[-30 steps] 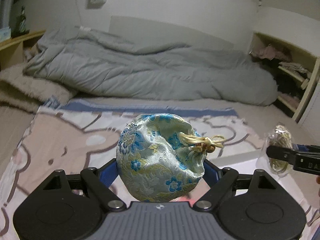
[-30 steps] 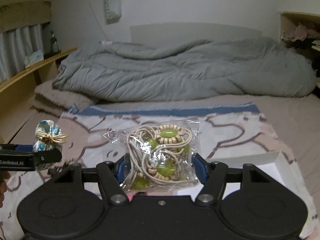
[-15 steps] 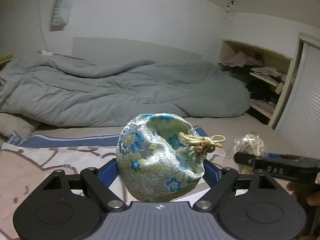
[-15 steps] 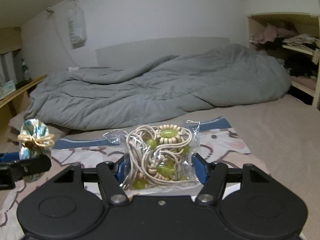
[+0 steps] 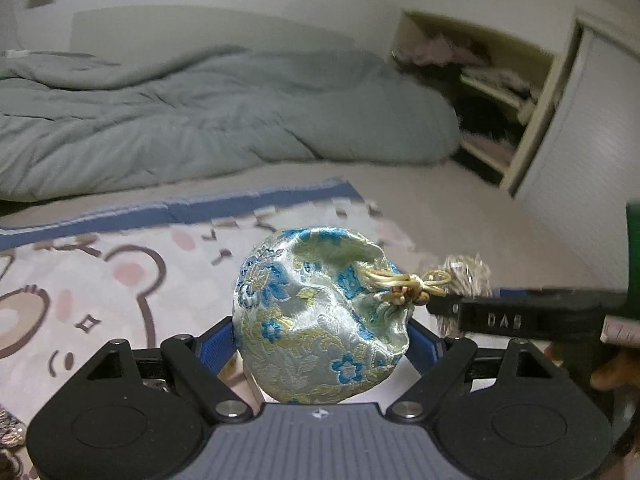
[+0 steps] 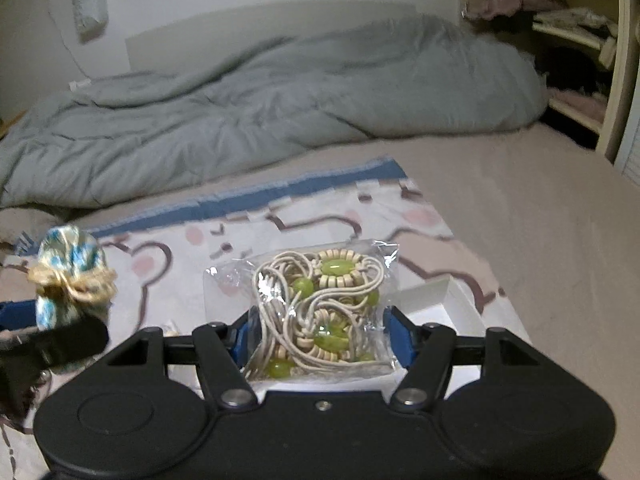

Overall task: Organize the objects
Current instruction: 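Lift silk pouch with left tool while right tool carries hair-tie bag toward box, then lower silk pouch into box with left tool while right tool releases hair-tie bag there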

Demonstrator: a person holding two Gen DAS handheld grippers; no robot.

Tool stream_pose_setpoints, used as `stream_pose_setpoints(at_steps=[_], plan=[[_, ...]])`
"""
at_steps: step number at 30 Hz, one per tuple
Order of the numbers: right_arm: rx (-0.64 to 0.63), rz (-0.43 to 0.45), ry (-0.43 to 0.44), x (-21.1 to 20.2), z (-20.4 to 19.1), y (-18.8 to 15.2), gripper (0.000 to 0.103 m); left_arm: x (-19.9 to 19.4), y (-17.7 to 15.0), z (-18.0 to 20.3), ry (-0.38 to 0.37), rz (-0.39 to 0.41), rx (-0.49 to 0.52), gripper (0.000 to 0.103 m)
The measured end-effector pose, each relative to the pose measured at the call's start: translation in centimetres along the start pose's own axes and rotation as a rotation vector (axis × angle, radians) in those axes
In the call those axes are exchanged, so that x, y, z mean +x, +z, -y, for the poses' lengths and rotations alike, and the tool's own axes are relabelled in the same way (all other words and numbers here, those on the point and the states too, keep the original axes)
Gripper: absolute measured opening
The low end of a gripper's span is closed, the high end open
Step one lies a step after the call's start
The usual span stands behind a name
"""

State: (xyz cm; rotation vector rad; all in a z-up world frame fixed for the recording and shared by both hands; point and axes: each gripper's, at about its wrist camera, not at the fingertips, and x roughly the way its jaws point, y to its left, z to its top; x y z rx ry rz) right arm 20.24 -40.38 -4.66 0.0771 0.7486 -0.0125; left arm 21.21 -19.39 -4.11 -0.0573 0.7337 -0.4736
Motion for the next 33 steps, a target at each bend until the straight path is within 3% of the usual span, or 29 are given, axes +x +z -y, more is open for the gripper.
stream_pose_setpoints(at_steps=[12,23,29,31,33], plan=[[-0.015,-0.130,-0.022,4.6,0.7,-1.7,0.066,6.5,-3.5,0.2,-0.049,-0.180,0.227,0.086],[-0.123,-0.214,-0.072,7.2,-0.3,-2.3,0.066,9.3,-6.0,2.3,-0.050,-0.240,0.543,0.086],[-0.084,-0.216,-0.047,7.7,0.4,-2.4,0.066,10.6,-6.4,1.7,-0.026,-0.238,0.555,0.087],[-0.101,-0.211,-0.045,7.8,0.0,-2.3,0.067,10.4,-6.5,1.9,-0.016,-0.231,0.576,0.094],[-0.104,-0.202,-0.050,8.0,-0.3,-2.4,0.075,10.3,-6.5,2.1,0.005,-0.230,0.588,0.103]])
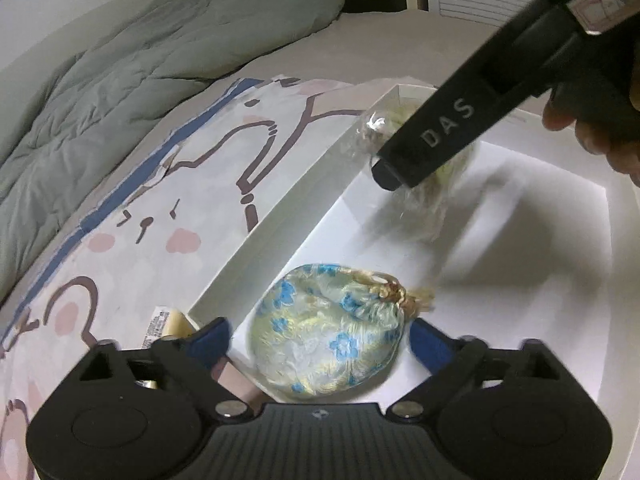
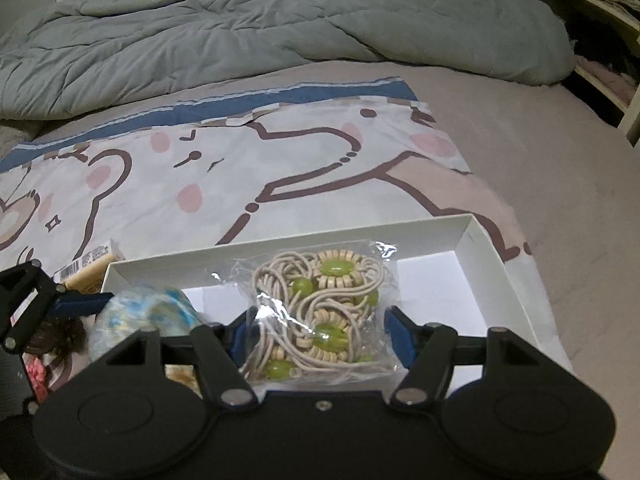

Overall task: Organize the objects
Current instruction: 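Lower silk pouch into box with left tool while right tool releases hair-tie bag there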

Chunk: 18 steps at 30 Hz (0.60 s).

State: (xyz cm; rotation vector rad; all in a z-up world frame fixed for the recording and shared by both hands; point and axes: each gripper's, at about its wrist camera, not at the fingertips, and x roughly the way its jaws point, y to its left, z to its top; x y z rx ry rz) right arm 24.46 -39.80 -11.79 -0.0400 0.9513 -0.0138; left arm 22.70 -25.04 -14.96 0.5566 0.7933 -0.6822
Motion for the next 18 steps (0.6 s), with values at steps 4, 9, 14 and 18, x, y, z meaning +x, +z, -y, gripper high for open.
stream_pose_setpoints(at_steps=[4,9,14,18], plan=[[-0.004,-0.002,-0.032,0.0,-0.2,0.0,0.078,-0.3,-0.2,-0.3,0.021,-0.010,0.002,0.103],[0.003,-0.004,-0.036,-0.3,0.2,-0.2,0.078,-0.7,-0.5,-1.1,0.030,-0.020,-0.036,0.103],[0.034,-0.007,-0.031,-0.8,0.7,-0.5,0.078,-1.4,-0.4,-1.6,0.019,-0.019,-0.077,0.103],[0.055,0.002,-0.013,-1.6,1.0,-0.7,0.078,-2.2,-0.2,-1.7,0.010,-0.011,-0.113,0.103]])
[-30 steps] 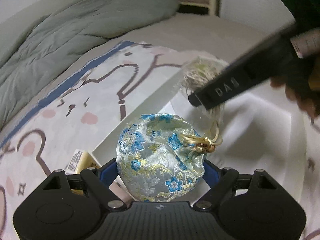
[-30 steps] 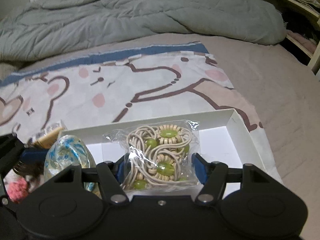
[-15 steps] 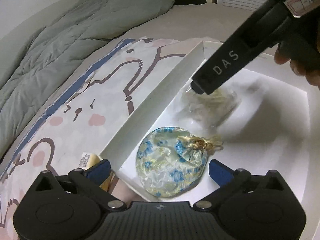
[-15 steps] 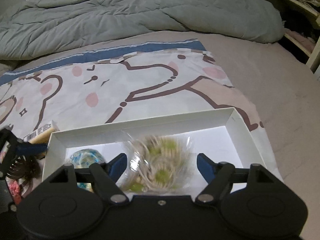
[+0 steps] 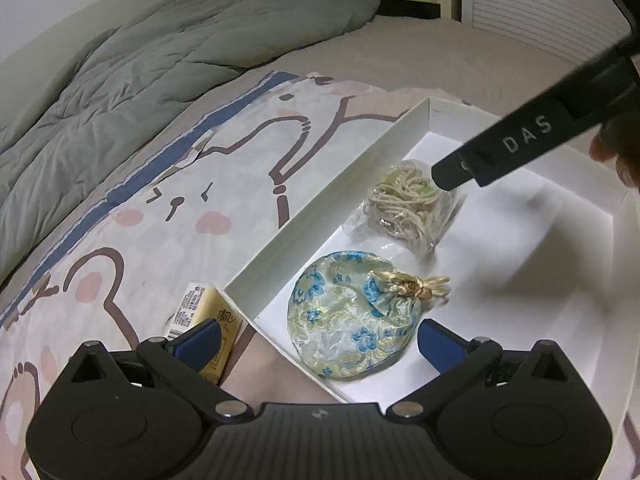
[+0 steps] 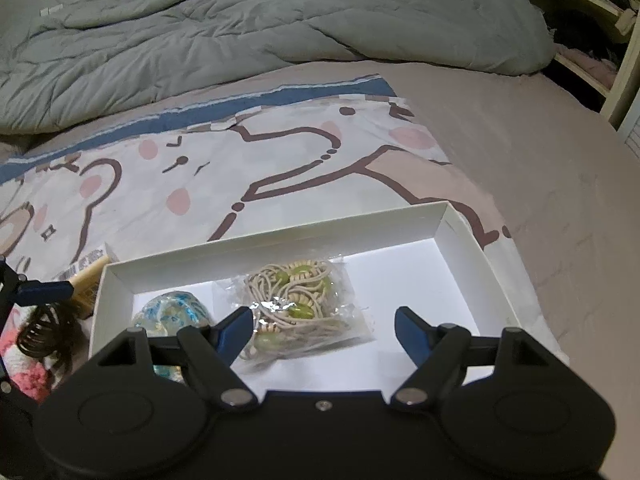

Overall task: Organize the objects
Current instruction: 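Lower silk pouch into box with left tool while right tool releases hair-tie bag there, then withdraw both tools from the box back toward the remaining items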

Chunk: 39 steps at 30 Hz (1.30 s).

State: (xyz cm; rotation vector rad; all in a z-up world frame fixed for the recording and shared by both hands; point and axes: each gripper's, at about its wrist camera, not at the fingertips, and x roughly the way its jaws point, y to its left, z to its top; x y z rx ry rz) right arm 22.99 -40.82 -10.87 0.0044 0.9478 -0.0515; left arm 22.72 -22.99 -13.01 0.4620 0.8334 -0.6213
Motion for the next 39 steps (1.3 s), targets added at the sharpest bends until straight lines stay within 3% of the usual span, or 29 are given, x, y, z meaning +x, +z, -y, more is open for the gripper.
stream_pose_setpoints(at_steps=[17,30,39], plan=[[0.078,0.116,0.087,-6.2,1.7,-1.6,0.082,-6.3,-0.5,-1.6,0.037,0.055,-0.267,0.103],[0.046,0.181,0.096,-10.0,2.5,-4.2,0.098,-10.5,-1.6,-1.9,0.073,0.105,-0.413,0.103],[0.018,0.210,0.074,-11.3,2.7,-5.4,0.103,-11.7,-2.3,-1.7,0.079,0.117,-0.479,0.103]])
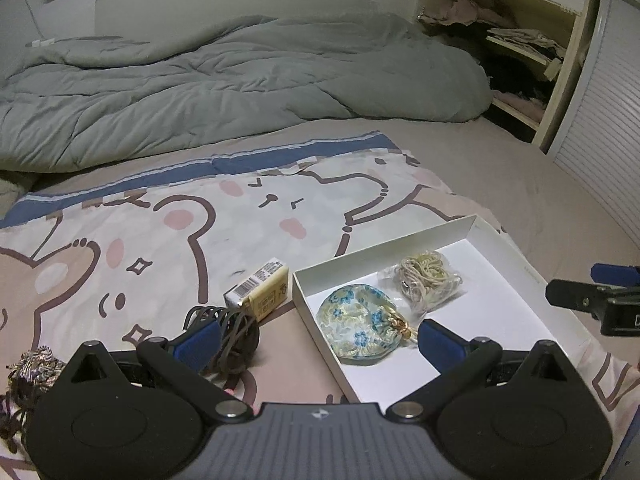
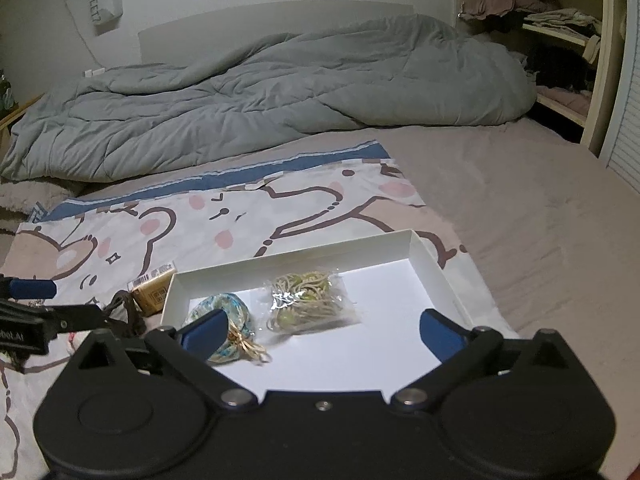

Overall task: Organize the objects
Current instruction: 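Withdraw both tools from the box back toward the remaining items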

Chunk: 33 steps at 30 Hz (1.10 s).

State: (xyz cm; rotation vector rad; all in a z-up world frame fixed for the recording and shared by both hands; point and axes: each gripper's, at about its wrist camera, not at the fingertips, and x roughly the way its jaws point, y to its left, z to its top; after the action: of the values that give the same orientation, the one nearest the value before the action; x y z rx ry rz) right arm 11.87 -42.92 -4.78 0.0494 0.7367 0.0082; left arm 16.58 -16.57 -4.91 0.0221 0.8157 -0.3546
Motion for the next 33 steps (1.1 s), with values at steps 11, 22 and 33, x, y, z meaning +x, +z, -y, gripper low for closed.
stream_pose_setpoints(at_steps=[11,22,33], plan=[[-0.001,0.020,-0.004,-0.6,0.6,-0.5,0.103,-0.8,-0.7,0.0,0.040,0.037,-0.004,0.103],[0.014,0.027,0.009,-0.6,-0.2,-0.4,0.103,-2.2,-0.6,-2.3,0.067,0.054,-0.041,0.103],[-0.021,0.020,0.060,0.7,-4.0,0.1,0.103,-4.3,-1.2,-7.7,0.136,0.073,-0.052,0.103]])
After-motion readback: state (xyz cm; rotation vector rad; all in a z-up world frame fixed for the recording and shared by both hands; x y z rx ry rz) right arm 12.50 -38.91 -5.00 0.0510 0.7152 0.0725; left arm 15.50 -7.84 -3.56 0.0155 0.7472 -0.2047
